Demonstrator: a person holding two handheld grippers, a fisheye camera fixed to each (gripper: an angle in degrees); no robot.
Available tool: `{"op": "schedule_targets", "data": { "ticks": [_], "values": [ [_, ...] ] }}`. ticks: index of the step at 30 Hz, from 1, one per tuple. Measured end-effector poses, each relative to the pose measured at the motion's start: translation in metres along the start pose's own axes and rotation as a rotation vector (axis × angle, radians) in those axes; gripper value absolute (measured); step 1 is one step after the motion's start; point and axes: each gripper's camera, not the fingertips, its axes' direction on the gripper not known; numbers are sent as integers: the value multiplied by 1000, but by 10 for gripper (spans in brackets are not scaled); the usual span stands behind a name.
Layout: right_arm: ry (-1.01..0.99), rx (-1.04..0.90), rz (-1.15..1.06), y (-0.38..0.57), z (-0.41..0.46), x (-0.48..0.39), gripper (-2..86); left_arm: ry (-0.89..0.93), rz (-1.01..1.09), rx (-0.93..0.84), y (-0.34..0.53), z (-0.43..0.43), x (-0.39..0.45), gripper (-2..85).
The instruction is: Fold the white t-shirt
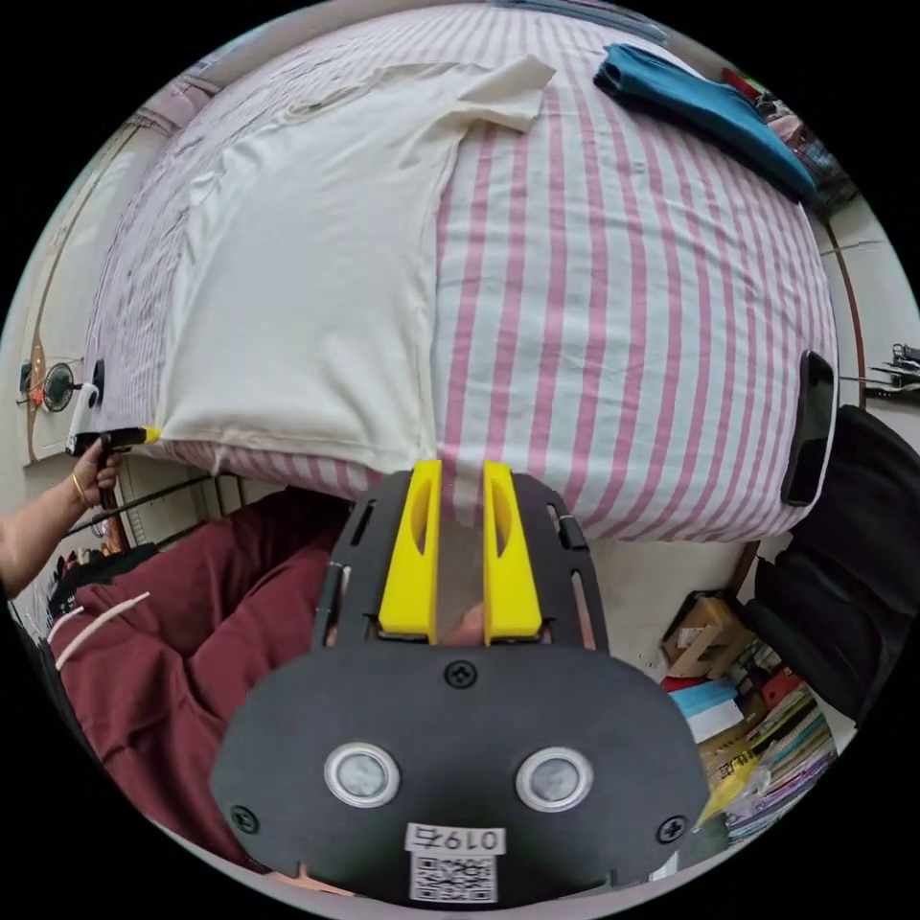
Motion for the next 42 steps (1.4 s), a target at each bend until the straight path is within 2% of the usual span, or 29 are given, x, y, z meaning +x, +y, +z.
{"op": "schedule_targets", "data": {
  "ticks": [5,10,15,16,19,21,23,25,27,29,32,34,37,39,42],
  "values": [
    [-19,36,-93,-22,-14,-14,3,-11,-27,35,22,-15,4,9],
    [108,-116,-191,-17,2,-24,-9,-79,-2,214,35,-54,34,10],
    [75,-13,-142,-15,-46,-15,-10,-100,130,275,8,-67,85,18],
    [47,9,-128,-17,-54,-13,-10,-61,136,317,-1,-72,93,22],
    [-262,131,-20,-31,-89,4,-10,7,111,420,-23,-86,104,43],
    [-611,179,-15,-52,-105,7,-9,45,78,475,-36,-95,105,67],
    [-620,202,-90,-69,-120,-9,-8,93,11,565,-49,-110,99,93],
    [-629,238,-170,-87,-135,-28,-6,248,-70,686,-65,-133,86,116],
    [-696,264,-220,-110,-149,-48,-6,315,-102,727,-84,-149,79,126],
    [-734,302,-242,-123,-158,-61,-6,276,-99,731,-106,-166,81,134],
    [-673,316,-305,-139,-168,-84,-6,95,18,685,-146,-196,103,141],
    [-647,312,-341,-146,-172,-96,-6,-117,202,621,-173,-215,135,148],
    [-631,279,-416,-157,-178,-114,-6,-318,452,474,-201,-226,175,160],
    [-577,278,-468,-166,-185,-128,-6,-406,550,395,-212,-230,192,162],
    [-566,282,-512,-183,-195,-147,-6,-393,667,254,-228,-230,212,139]
  ]
}}
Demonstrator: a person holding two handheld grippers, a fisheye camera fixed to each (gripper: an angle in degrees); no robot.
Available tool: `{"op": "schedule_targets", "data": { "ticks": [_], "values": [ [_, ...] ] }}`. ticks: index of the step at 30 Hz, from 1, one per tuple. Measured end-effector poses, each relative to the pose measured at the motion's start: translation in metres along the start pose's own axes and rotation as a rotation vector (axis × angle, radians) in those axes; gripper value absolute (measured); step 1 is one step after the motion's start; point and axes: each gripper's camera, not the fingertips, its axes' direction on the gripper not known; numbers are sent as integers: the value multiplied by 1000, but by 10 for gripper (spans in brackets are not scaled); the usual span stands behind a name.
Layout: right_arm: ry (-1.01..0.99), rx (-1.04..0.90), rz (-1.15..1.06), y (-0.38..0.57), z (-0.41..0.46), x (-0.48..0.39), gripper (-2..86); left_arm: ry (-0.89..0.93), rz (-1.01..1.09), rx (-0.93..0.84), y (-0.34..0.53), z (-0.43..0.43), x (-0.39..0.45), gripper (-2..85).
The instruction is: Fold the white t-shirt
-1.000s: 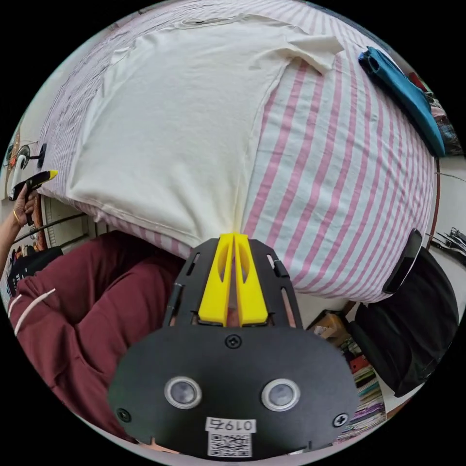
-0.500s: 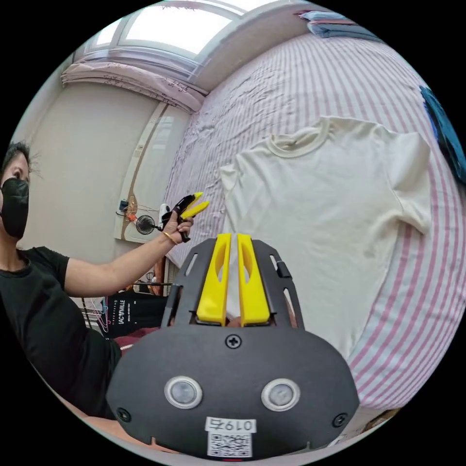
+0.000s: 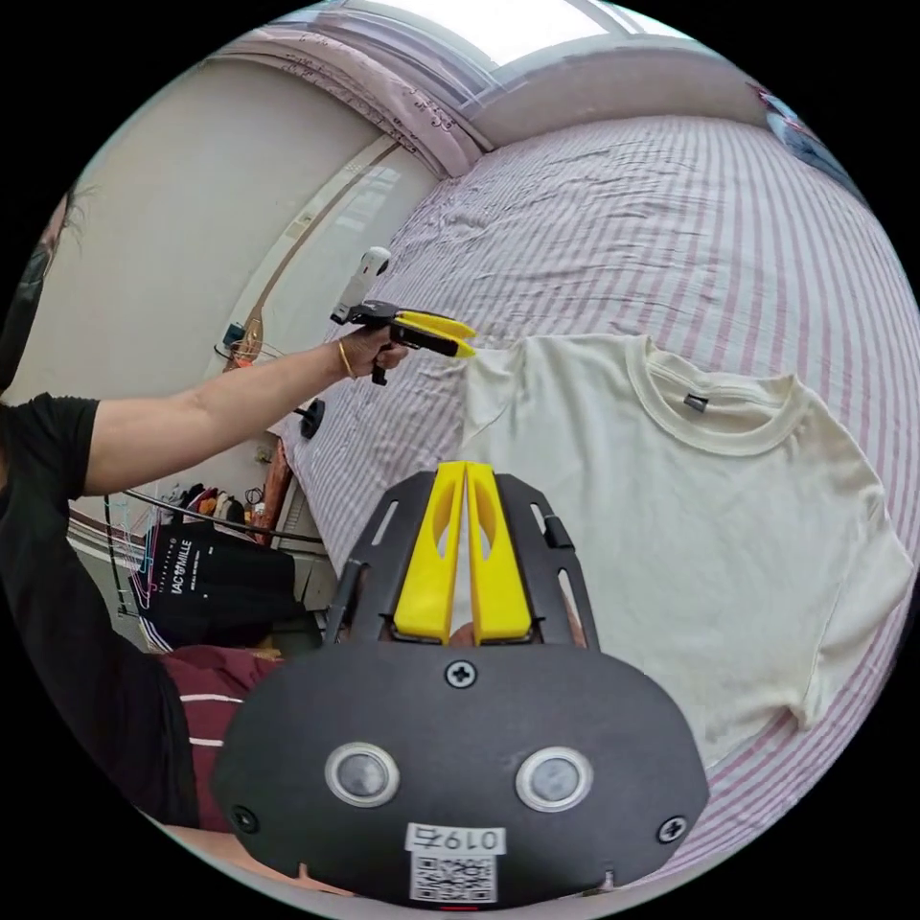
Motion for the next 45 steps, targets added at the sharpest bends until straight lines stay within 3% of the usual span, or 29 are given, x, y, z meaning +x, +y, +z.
{"op": "schedule_targets", "data": {
  "ticks": [4,8,15,19,23,32,34,38,40,45],
  "values": [
    [-14,24,-39,-40,0,-13,-5,93,60,-121,-14,9,9,48],
    [35,37,-129,-84,-5,-35,4,132,75,-1,-9,-12,31,21],
    [54,-104,-224,-158,15,-53,23,-380,269,19,7,-12,164,15],
    [30,-211,-215,-177,27,-58,38,-423,308,53,12,12,228,33],
    [19,-446,-216,-182,55,-68,84,-467,249,65,12,25,251,56],
    [24,-583,-212,-196,87,-97,84,-199,-15,185,56,-9,212,30],
    [34,-615,-226,-196,92,-106,12,-93,-218,227,85,-20,171,33],
    [63,-527,-384,-191,75,-143,-6,121,-524,350,139,-25,104,57],
    [116,-492,-501,-181,64,-163,-8,332,-642,466,168,-18,67,89],
    [320,-508,-748,-141,47,-201,-9,426,-537,362,162,3,48,168]
  ]
}}
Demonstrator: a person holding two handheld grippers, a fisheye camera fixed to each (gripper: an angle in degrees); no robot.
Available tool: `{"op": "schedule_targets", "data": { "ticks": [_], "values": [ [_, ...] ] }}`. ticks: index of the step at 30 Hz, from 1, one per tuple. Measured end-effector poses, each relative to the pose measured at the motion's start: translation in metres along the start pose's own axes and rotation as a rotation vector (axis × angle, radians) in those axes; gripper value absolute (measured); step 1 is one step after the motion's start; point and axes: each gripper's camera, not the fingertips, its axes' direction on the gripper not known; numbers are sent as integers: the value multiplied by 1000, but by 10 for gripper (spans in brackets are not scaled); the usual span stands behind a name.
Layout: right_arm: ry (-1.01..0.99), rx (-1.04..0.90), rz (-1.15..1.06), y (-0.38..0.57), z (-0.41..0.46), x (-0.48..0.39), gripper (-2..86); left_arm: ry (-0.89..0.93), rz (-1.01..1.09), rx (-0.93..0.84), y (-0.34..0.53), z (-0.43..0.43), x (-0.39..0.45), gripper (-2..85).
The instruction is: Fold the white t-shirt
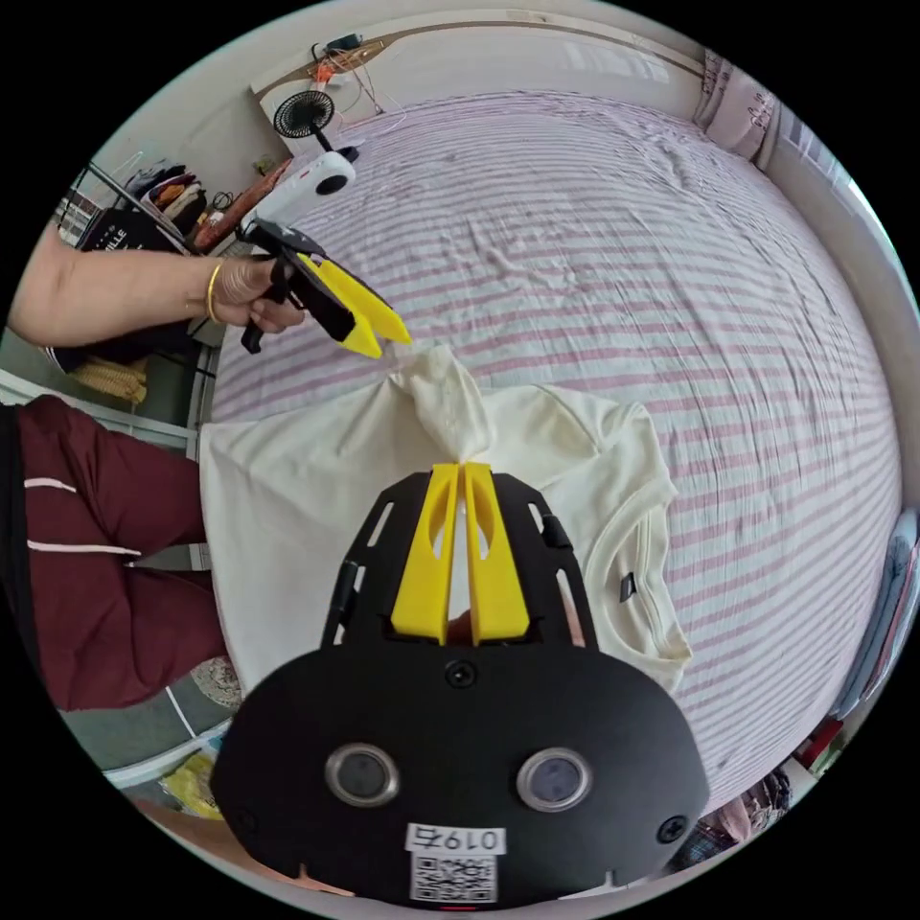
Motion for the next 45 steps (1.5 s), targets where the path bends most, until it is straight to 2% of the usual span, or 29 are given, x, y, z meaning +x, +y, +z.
{"op": "schedule_targets", "data": {
  "ticks": [2,3,5,7,16,20,22,27,31,34,39,43,45],
  "values": [
    [39,-34,3,3,1,-8,-9,-39,40,-93,-7,14,2,177],
    [65,-62,1,4,4,-13,-9,-85,71,-94,-10,17,5,176],
    [96,-92,6,3,7,-19,-9,-60,62,-84,-15,19,1,166],
    [109,-102,30,0,9,-23,-9,-32,83,-105,-21,24,0,142],
    [114,-108,71,-28,5,-43,-9,-109,125,-152,-41,35,6,43],
    [163,-53,82,-46,-13,-49,-9,-116,148,-114,-39,27,8,21],
    [193,-24,67,-58,-23,-50,-9,-125,150,1,-31,5,9,16],
    [308,63,-59,-118,-46,-49,-9,-133,112,210,-8,-42,0,9],
    [326,69,-204,-179,-41,-48,-9,-172,61,252,12,-55,-12,6],
    [306,-2,-363,-228,-18,-56,-9,-179,-29,253,25,-54,-27,5],
    [328,-250,-639,-275,48,-80,-4,-212,-187,229,38,-42,-50,4],
    [331,-316,-677,-287,59,-78,21,-181,-255,231,39,-39,-57,5],
    [304,-331,-660,-294,54,-68,71,-165,-265,215,37,-38,-58,5]
  ]
}}
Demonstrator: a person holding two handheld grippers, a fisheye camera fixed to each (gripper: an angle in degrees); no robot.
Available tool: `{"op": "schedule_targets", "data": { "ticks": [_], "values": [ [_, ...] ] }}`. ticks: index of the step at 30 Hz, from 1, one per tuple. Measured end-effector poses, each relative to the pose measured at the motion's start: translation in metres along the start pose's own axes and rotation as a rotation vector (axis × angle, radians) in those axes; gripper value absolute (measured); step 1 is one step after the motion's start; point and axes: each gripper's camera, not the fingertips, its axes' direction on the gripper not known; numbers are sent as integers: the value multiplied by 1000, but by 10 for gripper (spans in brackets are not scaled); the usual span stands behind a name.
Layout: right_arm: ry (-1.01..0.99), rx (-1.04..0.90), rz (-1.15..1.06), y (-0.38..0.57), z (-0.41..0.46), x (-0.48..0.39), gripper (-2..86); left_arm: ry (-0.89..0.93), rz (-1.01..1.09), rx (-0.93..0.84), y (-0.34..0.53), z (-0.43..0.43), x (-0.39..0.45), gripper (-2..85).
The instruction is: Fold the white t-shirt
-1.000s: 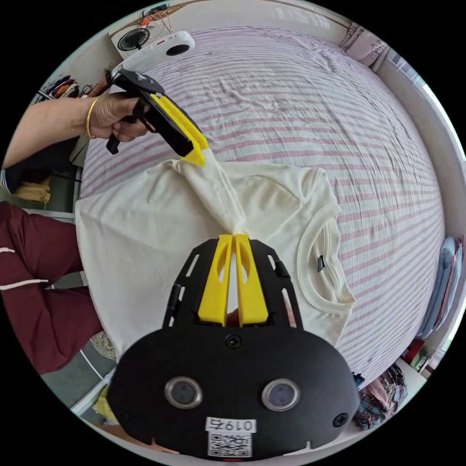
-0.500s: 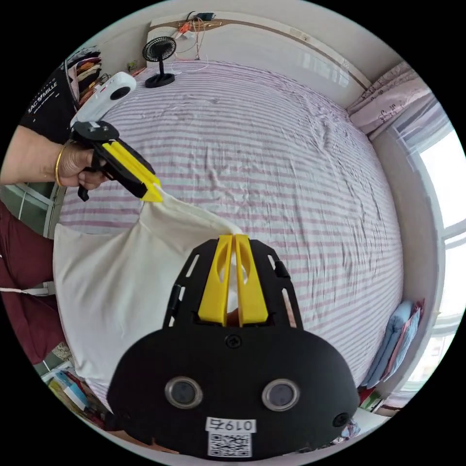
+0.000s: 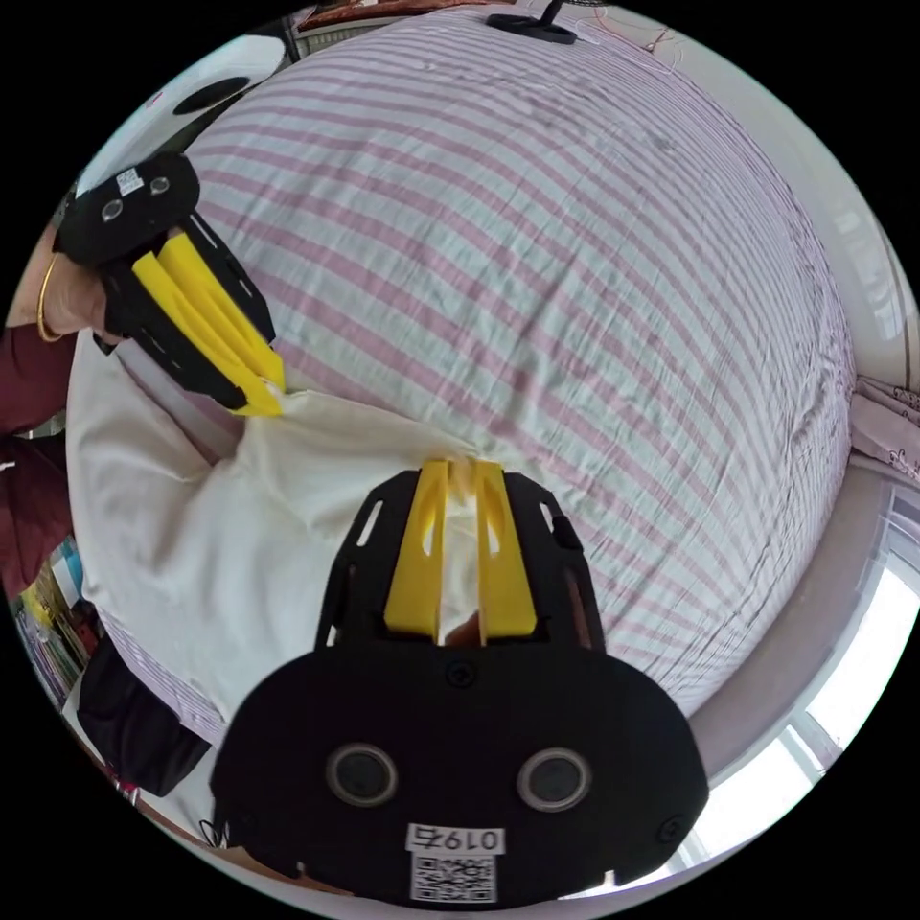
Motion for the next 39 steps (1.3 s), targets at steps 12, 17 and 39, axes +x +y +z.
{"op": "schedule_targets", "data": {
  "ticks": [12,17,39],
  "values": [
    [-266,240,495,73,-16,77,84,56,-38,-66,-17,-19,4,7],
    [-476,395,782,125,13,88,7,72,-66,-79,-17,-30,10,7],
    [-325,143,745,111,115,67,-9,-226,530,-61,-149,-68,152,48]
  ]
}}
